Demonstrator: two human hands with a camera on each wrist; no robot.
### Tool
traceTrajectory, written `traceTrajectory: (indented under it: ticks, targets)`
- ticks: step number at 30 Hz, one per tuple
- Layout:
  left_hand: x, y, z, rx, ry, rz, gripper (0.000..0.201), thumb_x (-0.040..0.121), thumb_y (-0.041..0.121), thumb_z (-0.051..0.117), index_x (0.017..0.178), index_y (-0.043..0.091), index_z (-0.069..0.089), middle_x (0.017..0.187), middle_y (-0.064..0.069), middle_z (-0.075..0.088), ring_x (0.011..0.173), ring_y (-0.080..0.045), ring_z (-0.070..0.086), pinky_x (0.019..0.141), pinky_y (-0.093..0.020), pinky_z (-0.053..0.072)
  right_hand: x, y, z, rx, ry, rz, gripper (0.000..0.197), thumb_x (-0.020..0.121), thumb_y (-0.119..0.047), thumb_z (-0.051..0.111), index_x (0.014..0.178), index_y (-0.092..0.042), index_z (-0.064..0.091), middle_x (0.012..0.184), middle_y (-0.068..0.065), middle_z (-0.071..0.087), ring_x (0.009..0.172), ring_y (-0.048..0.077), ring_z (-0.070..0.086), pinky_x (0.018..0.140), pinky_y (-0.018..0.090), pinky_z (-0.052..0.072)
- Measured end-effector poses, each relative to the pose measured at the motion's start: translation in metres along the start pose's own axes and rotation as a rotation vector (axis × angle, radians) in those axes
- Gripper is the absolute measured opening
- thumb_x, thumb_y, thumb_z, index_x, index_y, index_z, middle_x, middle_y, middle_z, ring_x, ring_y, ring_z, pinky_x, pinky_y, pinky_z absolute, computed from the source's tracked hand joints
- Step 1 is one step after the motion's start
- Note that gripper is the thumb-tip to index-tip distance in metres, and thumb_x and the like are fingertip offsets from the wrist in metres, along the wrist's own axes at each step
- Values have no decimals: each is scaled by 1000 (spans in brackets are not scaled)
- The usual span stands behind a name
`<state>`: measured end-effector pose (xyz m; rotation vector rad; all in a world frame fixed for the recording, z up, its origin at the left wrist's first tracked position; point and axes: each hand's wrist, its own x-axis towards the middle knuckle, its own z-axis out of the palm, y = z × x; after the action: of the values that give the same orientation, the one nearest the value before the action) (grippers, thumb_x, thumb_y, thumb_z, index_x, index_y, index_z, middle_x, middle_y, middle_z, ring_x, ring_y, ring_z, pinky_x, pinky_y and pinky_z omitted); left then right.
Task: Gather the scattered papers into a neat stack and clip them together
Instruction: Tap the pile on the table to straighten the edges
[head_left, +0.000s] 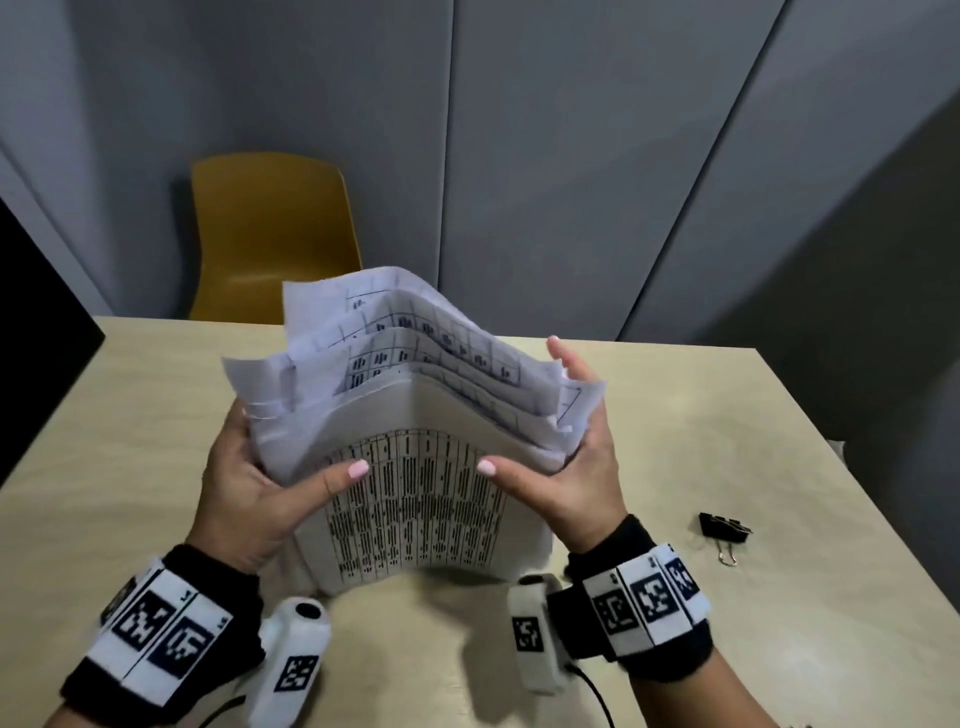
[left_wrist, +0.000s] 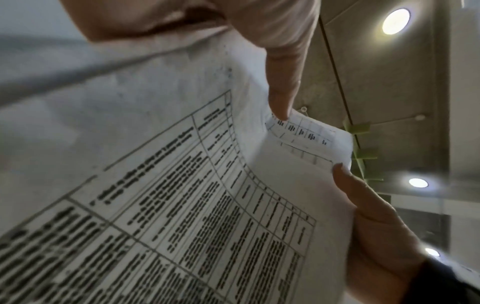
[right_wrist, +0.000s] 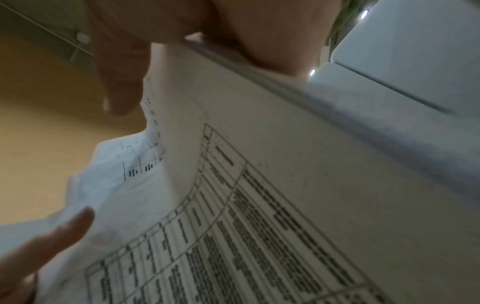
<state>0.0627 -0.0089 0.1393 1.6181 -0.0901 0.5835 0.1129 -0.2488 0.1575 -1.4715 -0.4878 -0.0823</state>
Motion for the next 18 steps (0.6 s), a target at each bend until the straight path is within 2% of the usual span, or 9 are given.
traceTrajectory:
  ticks: [2, 5, 6, 8, 9, 10, 13, 15, 18]
  targets:
    - [-1, -5, -3, -12, 53, 17, 68, 57, -13, 75, 106, 25, 46, 95, 21, 70, 88, 5, 65, 76, -10, 51, -1, 1, -1, 0, 25, -1, 100, 55, 1, 80, 135, -26, 26, 115, -12, 57, 100, -5, 62, 81, 11, 50]
    - [-2, -2, -8, -60, 46, -20, 75, 49, 33, 88, 110, 26, 46, 102, 11, 68, 92, 1, 65, 80, -14, 52, -3, 5, -5, 38, 41, 38, 102, 50, -17, 86, 134, -25, 28, 114, -10, 62, 104, 1, 63, 85, 18, 52]
    - [-2, 1, -5, -44, 27, -36, 79, 46, 34, 89, 112, 20, 48, 101, 14, 70, 91, 1, 65, 80, -14, 52, -4, 2, -2, 20, 12, 55, 101, 49, -16, 88, 133, -18, 31, 110, -12, 66, 102, 2, 64, 83, 18, 52]
    - [-4, 2, 2, -10, 6, -33, 71, 51, 4, 87, 112, 10, 50, 96, 23, 70, 88, 4, 66, 78, -12, 51, -7, 0, 2, 2, -36, 66, 92, 52, -2, 86, 128, -8, 34, 104, -22, 66, 97, -2, 64, 80, 14, 50]
    - [-3, 1, 2, 9, 11, -24, 69, 52, -7, 83, 108, 14, 50, 94, 26, 70, 87, 6, 65, 76, -10, 51, -8, -1, 1, 6, -42, 56, 89, 54, 3, 81, 128, -8, 33, 103, -24, 65, 95, -4, 63, 79, 13, 50]
    - [-2, 0, 1, 17, 19, -13, 69, 52, -9, 81, 106, 20, 49, 94, 27, 69, 88, 7, 65, 76, -9, 50, -8, -1, -2, 14, -29, 45, 90, 54, 4, 79, 129, -9, 32, 103, -23, 65, 95, -4, 63, 79, 13, 50]
    - [-4, -6, -7, -53, -1, -81, 61, 54, 12, 86, 108, 21, 60, 99, 16, 72, 94, 1, 66, 79, -12, 51, -11, 12, -14, 50, 58, 100, 90, 49, -16, 82, 127, -9, 37, 105, -5, 66, 96, 6, 66, 78, 20, 54]
    - [-7, -9, 1, 1, -26, -125, 34, 65, 3, 80, 91, 23, 70, 86, 22, 73, 88, 0, 67, 73, -8, 50, -11, 21, -10, 8, 108, 134, 64, 54, -15, 80, 111, -5, 52, 92, -5, 71, 85, 6, 67, 72, 20, 54]
    - [-6, -6, 16, 95, 54, -60, 39, 73, -4, 71, 78, 35, 72, 72, 34, 67, 74, 11, 64, 65, -3, 46, -8, 20, 0, -7, 165, 87, 24, 62, -4, 72, 85, -4, 64, 76, -11, 73, 71, 7, 66, 66, 20, 54]
